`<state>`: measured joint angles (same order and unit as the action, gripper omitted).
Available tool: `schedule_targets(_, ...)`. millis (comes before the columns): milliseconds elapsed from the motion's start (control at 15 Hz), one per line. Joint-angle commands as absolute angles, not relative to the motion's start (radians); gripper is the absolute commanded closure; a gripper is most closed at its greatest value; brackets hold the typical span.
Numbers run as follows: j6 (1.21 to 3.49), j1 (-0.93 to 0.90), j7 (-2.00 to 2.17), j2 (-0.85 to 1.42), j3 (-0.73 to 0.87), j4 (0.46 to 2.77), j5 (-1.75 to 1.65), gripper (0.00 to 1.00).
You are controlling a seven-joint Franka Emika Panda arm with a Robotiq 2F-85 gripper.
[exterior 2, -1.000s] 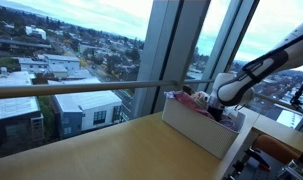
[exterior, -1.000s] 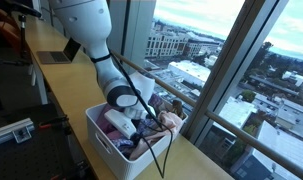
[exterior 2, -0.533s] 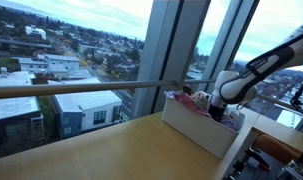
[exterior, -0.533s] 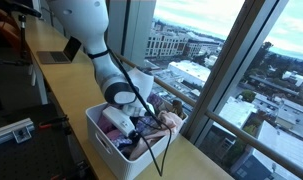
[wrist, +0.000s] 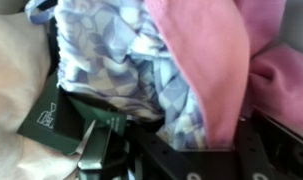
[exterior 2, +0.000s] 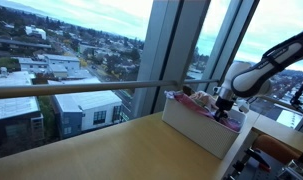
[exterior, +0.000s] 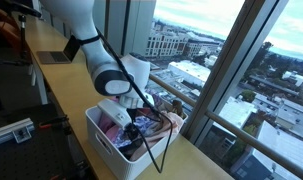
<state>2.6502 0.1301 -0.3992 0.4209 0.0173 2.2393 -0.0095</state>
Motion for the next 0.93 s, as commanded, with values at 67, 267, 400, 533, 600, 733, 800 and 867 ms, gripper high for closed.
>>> schedule_targets(67, 2.646, 0.147, -0.390, 0.195, 0.023, 2.356, -0.030, 1.00)
schedule_targets(267, 2.613, 0.123, -0.369, 0.048, 0.031, 2.373, -0.044, 1.00)
schedule_targets(400, 2.593, 0.097, -0.342, -0.037, 0.025, 2.365, -0.066, 1.00)
schedule_targets(533, 2.553, 0.061, -0.306, -0.111, 0.005, 2.350, -0.090, 1.00)
schedule_targets(600, 2.533, 0.039, -0.287, -0.145, -0.009, 2.342, -0.095, 1.00)
schedule_targets(733, 2.499, -0.013, -0.244, -0.191, -0.049, 2.326, -0.107, 1.00)
schedule_targets(800, 2.480, -0.039, -0.221, -0.212, -0.073, 2.317, -0.115, 1.00)
schedule_targets(867, 2.471, -0.064, -0.187, -0.220, -0.103, 2.307, -0.134, 1.00)
